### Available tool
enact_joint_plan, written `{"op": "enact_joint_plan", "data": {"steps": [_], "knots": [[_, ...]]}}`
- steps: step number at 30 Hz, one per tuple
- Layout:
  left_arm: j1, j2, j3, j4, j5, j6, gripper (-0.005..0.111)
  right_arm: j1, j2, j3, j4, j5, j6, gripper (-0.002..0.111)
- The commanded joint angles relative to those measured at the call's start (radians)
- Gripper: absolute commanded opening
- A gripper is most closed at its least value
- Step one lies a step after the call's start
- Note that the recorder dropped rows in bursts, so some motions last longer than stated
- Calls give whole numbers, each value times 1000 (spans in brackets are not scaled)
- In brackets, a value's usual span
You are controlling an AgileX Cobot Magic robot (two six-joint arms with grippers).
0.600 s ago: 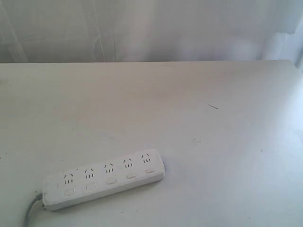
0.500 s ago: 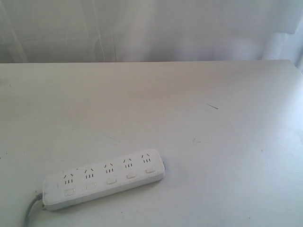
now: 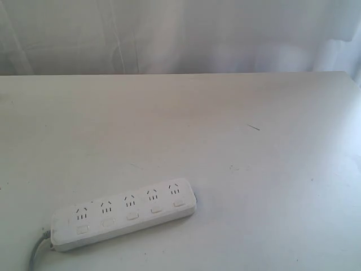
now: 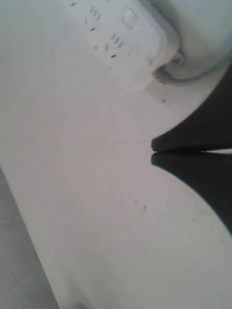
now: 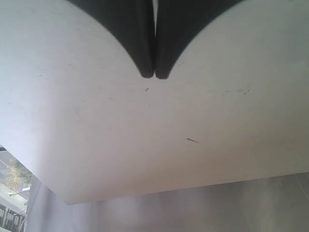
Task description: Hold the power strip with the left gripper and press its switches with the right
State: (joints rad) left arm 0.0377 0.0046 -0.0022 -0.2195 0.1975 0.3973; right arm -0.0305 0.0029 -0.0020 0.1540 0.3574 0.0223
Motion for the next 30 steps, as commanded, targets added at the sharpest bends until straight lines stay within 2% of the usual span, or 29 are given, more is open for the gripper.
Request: {"op": "enact_joint_plan", "data": {"steps": [1,4,6,10,16,19,24,27,30], "knots": [[-2,-5,2,-162,-191,-124,0,1,-3,2,-1,-5,19,0],[-2,-5,2,-216,-312,-292,0,1,-3,2,-1,-5,19,0],[-2,-5,2,-218,-378,-292,0,1,-3,2,-1,-5,19,0],[-2,-5,2,-218,-406,-441,0,1,-3,2,-1,-5,19,0],[-2,-5,2,-218,-410,-446,0,1,-3,2,-1,-5,19,0],[-2,-5,2,-218,-468,-446,0,1,-3,2,-1,-5,19,0],[-2,-5,2,-218,-482,-469,0,1,-3,2,-1,-5,19,0],[-2,-5,2,-218,-485,-617,0,1,-3,2,-1,-5,19,0],[-2,-5,2,-218,-528,-904,0,1,-3,2,-1,-5,19,0]]}}
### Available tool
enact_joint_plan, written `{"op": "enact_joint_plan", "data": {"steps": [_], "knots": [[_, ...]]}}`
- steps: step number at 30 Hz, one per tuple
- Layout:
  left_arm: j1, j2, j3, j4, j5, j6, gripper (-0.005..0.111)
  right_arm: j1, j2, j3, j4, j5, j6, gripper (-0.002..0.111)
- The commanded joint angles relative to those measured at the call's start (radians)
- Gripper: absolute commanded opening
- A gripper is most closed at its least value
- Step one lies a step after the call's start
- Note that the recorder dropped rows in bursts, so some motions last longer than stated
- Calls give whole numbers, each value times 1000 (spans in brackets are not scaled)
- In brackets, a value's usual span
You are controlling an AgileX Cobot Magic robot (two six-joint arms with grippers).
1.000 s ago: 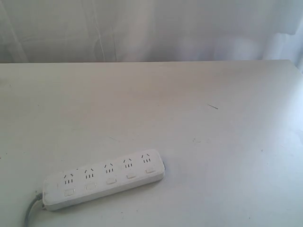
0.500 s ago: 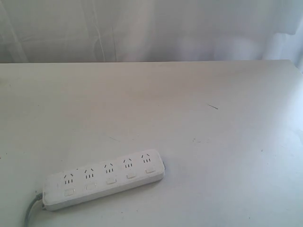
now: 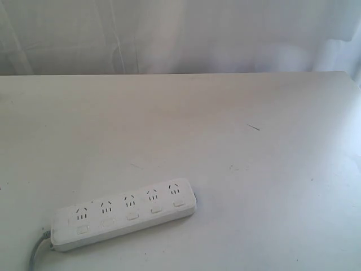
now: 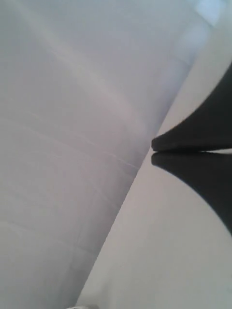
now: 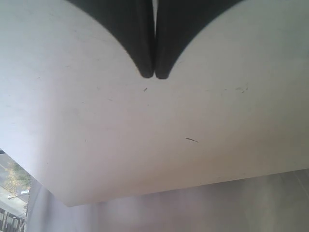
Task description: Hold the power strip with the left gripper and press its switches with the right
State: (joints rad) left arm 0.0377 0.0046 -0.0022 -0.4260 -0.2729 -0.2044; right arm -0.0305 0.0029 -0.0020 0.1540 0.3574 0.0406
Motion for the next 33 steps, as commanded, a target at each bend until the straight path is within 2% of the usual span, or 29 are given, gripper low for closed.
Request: {"op": "enact_joint_plan", "data": {"steps": [1,6,9,12,14,17,21,24,27,28,33], "knots": [[-2,-5,2,-11,-95,-364,0,1,-3,2,-1,-5,1,0],[-2,-5,2,-9,-275,-540,0,1,-3,2,-1,-5,1,0],[-2,-5,2,0,-328,-614,0,1,-3,2,-1,-5,1,0],[-2,-5,2,119,-352,-691,0,1,-3,2,-1,-5,1,0],[-2,-5,2,303,-344,-699,0,1,-3,2,-1,-5,1,0],[-2,-5,-72,667,-232,-745,0,1,-3,2,-1,-5,1,0],[-2,2,-209,1259,-80,-1053,0,1,-3,2,-1,-5,1,0],[-2,51,-303,1687,-86,-1297,0,1,-3,2,-1,-5,1,0],[-2,116,-382,2091,-203,-1521,0,1,-3,2,-1,-5,1,0],[-2,143,-407,2170,-251,-1589,0,1,-3,2,-1,-5,1,0],[0,253,-451,2170,-358,-1568,0,1,-3,2,-1,-5,1,0]]}}
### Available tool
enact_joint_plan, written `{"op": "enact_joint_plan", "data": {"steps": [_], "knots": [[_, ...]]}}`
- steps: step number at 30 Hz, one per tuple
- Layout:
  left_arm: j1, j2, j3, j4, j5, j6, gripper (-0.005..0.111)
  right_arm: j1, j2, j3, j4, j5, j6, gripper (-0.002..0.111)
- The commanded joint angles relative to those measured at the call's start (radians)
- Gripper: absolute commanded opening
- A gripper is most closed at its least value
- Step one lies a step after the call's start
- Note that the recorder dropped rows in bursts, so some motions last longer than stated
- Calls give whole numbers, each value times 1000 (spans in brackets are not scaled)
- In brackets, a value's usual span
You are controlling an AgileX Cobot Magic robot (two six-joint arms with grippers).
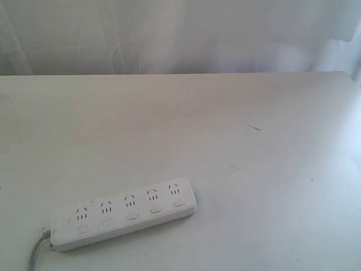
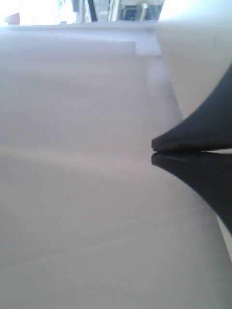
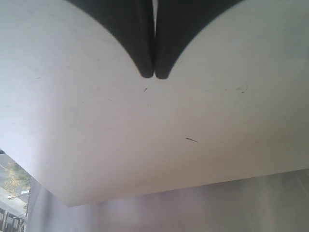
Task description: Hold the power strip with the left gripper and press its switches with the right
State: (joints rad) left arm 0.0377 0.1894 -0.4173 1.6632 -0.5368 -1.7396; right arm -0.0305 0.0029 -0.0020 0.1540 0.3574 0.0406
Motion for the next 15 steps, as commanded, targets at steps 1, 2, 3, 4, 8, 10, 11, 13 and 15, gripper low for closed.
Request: {"op": "enact_joint_plan", "data": {"steps": [1,2,3,4,8,10,11,13,15], "knots": [[0,87,-46,81,-117,-33,0,1,-3,2,-1,-5,1,0],[0,102,-55,81,-138,-33,0,1,-3,2,-1,-5,1,0],[0,118,-66,81,-161,-33,0,1,-3,2,-1,-5,1,0],[0,132,-74,81,-184,-33,0,1,-3,2,-1,-5,1,0],[0,166,-94,81,-199,-33,0,1,-3,2,-1,-5,1,0],[0,179,-94,81,-183,-33,0,1,-3,2,-1,-5,1,0],[0,184,-94,81,-178,-33,0,1,-3,2,-1,-5,1,0],[0,192,-94,81,-165,-33,0,1,-3,2,-1,-5,1,0],[0,204,-94,81,-145,-33,0,1,-3,2,-1,-5,1,0]]}}
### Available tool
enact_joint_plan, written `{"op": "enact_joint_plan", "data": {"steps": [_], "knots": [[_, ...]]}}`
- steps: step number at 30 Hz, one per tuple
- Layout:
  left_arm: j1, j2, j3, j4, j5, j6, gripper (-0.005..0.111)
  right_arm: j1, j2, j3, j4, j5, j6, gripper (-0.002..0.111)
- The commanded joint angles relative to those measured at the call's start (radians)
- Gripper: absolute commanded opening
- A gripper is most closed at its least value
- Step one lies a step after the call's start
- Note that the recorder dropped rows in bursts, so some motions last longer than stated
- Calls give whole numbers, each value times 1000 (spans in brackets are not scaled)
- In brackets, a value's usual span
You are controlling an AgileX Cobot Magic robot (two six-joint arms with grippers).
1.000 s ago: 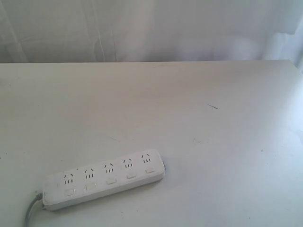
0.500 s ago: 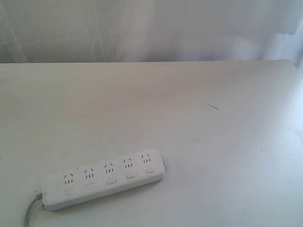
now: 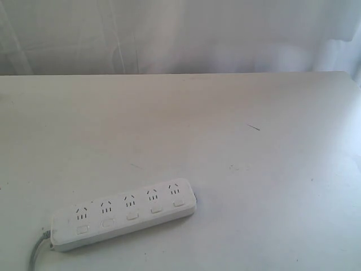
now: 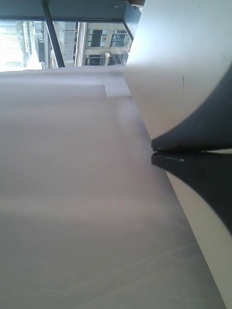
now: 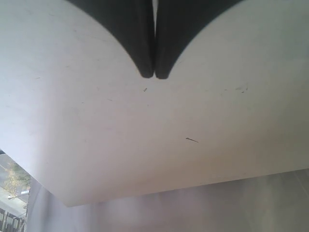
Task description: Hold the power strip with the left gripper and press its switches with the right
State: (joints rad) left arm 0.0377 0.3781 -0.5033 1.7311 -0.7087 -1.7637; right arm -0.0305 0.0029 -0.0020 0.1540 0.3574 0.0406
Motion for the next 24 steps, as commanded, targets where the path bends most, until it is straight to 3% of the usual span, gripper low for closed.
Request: {"op": "enact_joint_plan", "data": {"steps": [1,5,18,24], "knots": [[0,20,-8,13,39,-9,0,1,-3,2,-1,-5,1,0],[0,59,-8,13,48,-9,0,1,-3,2,-1,-5,1,0],[0,130,53,13,-154,-109,0,1,-3,2,-1,-5,1,0],[0,135,55,-96,-252,-123,0,1,-3,2,-1,-5,1,0]]}}
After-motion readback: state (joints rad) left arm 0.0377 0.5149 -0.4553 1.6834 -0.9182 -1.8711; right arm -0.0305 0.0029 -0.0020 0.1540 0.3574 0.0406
